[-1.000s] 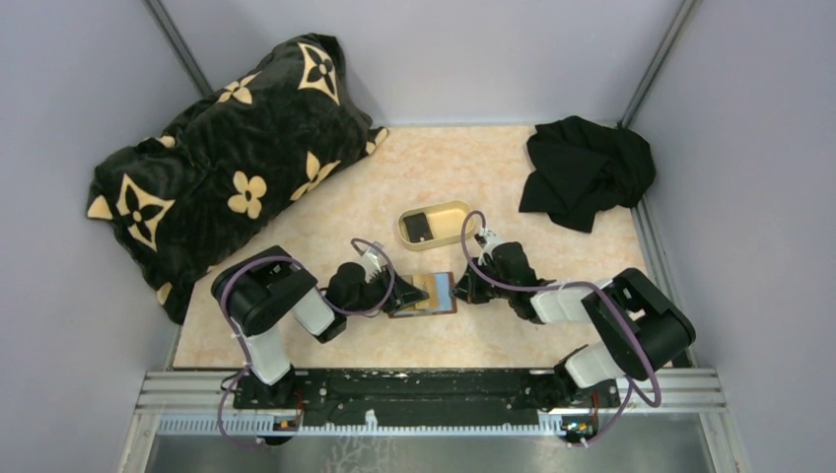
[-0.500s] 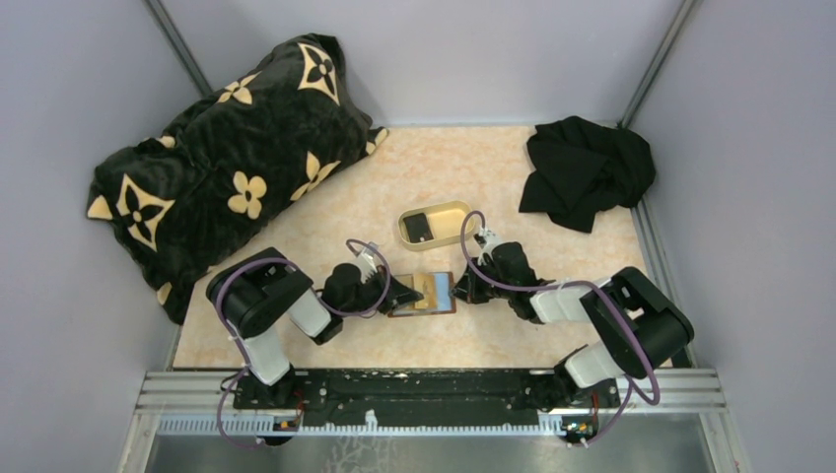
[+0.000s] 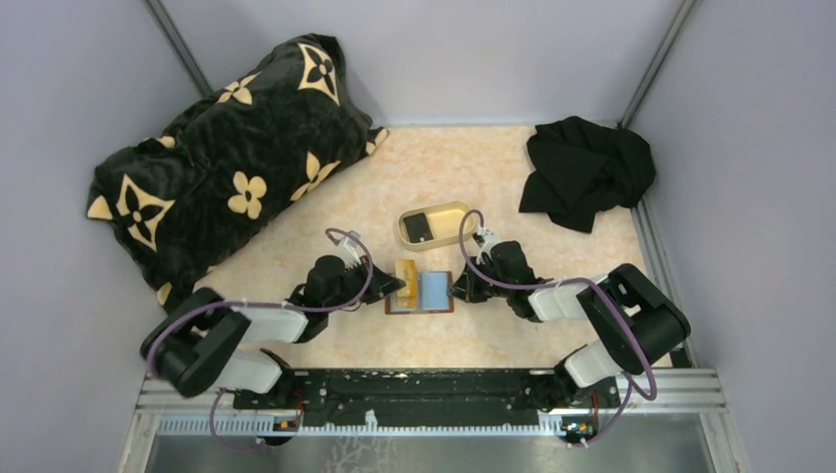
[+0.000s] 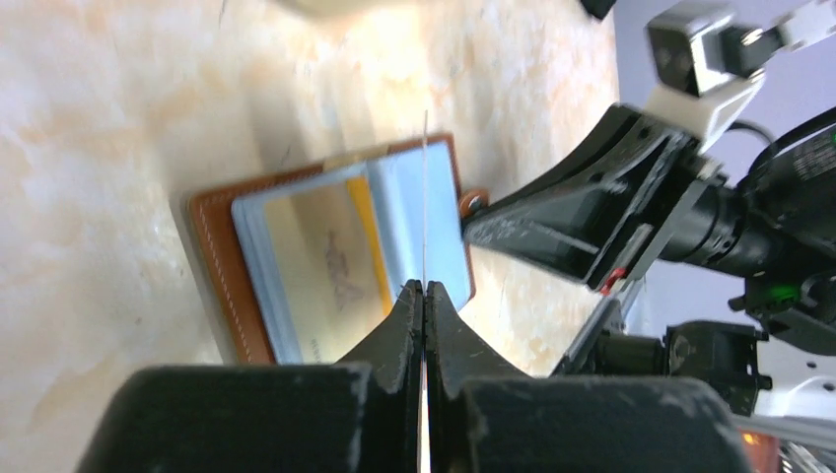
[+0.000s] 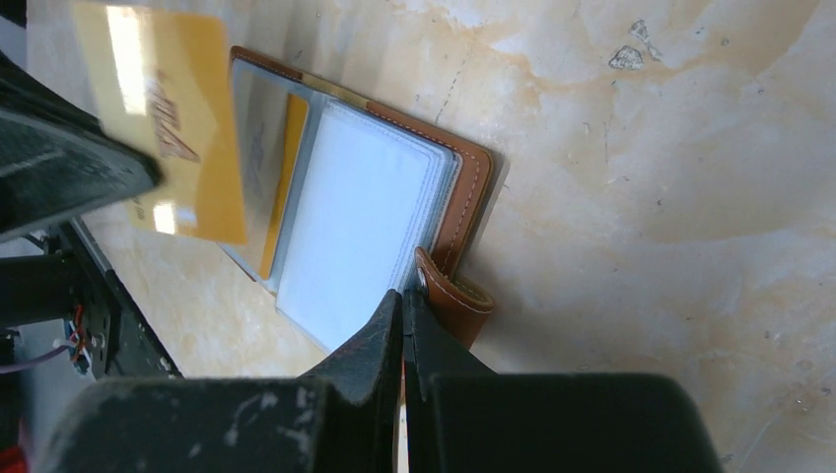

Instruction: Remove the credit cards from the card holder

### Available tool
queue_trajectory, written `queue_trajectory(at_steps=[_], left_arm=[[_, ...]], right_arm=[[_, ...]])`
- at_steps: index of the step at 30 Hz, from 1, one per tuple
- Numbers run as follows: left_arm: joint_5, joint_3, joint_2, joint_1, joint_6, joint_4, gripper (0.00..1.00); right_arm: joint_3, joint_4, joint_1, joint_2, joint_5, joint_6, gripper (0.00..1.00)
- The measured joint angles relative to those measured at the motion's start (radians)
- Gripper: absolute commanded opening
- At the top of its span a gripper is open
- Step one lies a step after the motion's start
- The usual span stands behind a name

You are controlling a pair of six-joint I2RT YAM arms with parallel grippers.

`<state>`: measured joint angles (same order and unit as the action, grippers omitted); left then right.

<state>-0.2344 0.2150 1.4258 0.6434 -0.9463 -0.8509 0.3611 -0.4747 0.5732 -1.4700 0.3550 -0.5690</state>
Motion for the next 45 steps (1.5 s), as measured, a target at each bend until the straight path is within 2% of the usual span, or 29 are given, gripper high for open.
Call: queue_trajectory(at_steps=[3, 8, 12, 14, 16, 23, 33, 39, 45], left_arm=[[0.051, 0.045, -0.132, -0.008, 0.076, 0.158, 0.0], [0.053, 0.064, -0.241, -0.023, 0.137, 0.239, 0.0], [-0.016, 0.063, -0.228, -0.024, 0.13, 0.233, 0.0], [-0.047, 0.052, -0.214, -0.024, 0.118, 0.189, 0.0], [-0.076, 0.035, -0.202, -0.024, 0.098, 0.133, 0.0], [-0.167, 0.027, -0.112, -0.024, 0.032, -0.072, 0.0], [-0.232, 0.032, 0.018, -0.024, -0.042, -0.278, 0.0], [-0.245, 0.033, 0.084, -0.024, -0.085, -0.374, 0.0], [-0.254, 0.033, 0.145, -0.032, -0.116, -0.452, 0.0]], right_arm=[[0.002, -0.003, 0.0, -0.003, 0.006, 0.002, 0.0], [0.0, 0.05, 0.0, 0.04, 0.015, 0.023, 0.01], [0.0, 0.117, 0.0, 0.144, 0.042, 0.04, 0.29], [0.005, 0.125, 0.0, 0.211, 0.056, 0.05, 0.36], [0.029, 0.131, 0.0, 0.247, 0.07, 0.054, 0.36], [0.129, 0.091, 0.0, 0.234, 0.121, 0.052, 0.26], [0.165, 0.101, 0.023, 0.178, 0.136, 0.052, 0.23], [0.165, 0.093, 0.025, 0.177, 0.152, 0.05, 0.1], [0.164, 0.079, 0.022, 0.178, 0.15, 0.042, 0.03]])
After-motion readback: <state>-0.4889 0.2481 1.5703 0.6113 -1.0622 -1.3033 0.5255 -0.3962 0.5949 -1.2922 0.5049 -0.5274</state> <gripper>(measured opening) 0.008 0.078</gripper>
